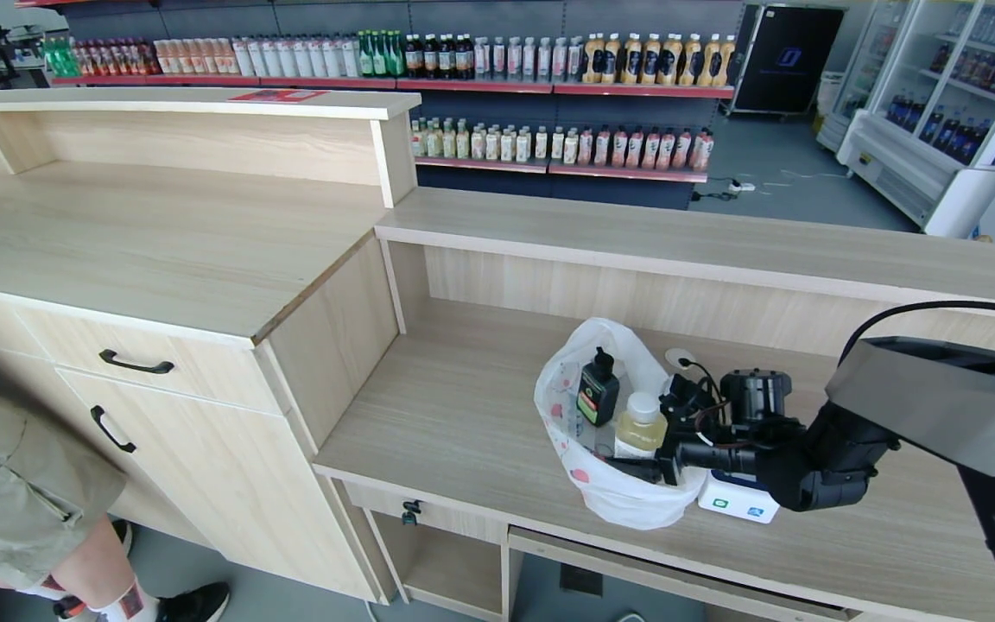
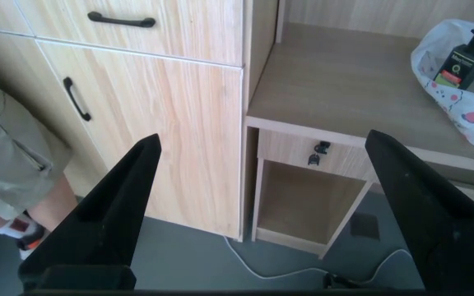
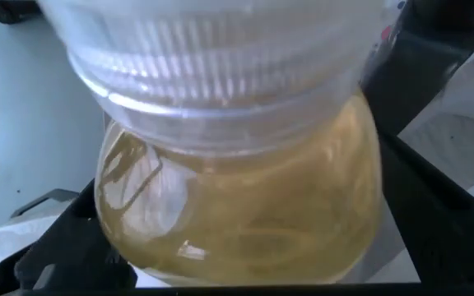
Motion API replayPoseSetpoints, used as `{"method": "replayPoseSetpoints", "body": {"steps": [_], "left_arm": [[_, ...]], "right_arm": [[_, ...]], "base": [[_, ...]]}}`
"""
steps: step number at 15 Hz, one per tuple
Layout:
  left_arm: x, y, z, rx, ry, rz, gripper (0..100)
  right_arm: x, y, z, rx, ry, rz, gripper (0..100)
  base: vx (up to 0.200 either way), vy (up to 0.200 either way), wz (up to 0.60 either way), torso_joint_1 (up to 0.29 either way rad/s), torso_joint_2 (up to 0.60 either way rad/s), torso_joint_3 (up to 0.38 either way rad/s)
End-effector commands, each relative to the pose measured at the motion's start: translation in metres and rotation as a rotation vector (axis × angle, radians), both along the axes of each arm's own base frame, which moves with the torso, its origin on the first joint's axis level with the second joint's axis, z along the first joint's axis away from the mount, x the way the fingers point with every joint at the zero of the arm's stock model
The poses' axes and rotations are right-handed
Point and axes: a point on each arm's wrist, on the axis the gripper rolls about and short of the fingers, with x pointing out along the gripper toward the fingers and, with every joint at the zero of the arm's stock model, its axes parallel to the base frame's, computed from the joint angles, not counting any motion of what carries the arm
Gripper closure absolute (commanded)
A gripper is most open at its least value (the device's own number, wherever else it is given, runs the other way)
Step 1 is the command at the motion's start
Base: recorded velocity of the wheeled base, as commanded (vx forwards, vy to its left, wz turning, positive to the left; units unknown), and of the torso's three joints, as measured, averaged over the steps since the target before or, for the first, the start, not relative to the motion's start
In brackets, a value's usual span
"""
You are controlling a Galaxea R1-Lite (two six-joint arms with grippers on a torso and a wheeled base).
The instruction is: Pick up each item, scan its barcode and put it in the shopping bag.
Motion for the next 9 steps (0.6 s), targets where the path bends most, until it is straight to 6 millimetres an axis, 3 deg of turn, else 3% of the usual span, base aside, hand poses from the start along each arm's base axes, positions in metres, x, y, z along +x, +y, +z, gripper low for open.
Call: {"method": "replayPoseSetpoints", "body": {"steps": [1, 4, 6, 9], "left_arm": [[0.0, 0.0, 0.0, 0.0, 0.0, 0.001, 0], [0.0, 0.0, 0.0, 0.0, 0.002, 0.001, 0], [0.0, 0.0, 0.0, 0.0, 0.0, 0.001, 0], [0.0, 0.0, 0.0, 0.0, 0.002, 0.001, 0]], "right_arm": [[0.0, 0.001, 0.007, 0.005, -0.01, 0.0, 0], [0.0, -0.001, 0.037, 0.042, -0.036, -0.02, 0], [-0.011, -0.007, 0.088, 0.104, -0.027, -0.054, 0], [-0.061, -0.044, 0.14, 0.067, -0.063, -0.234, 0]], "base": [[0.0, 0.0, 0.0, 0.0, 0.0, 0.0], [0.0, 0.0, 0.0, 0.0, 0.0, 0.0], [0.0, 0.0, 0.0, 0.0, 0.0, 0.0], [0.0, 0.0, 0.0, 0.0, 0.0, 0.0]]}}
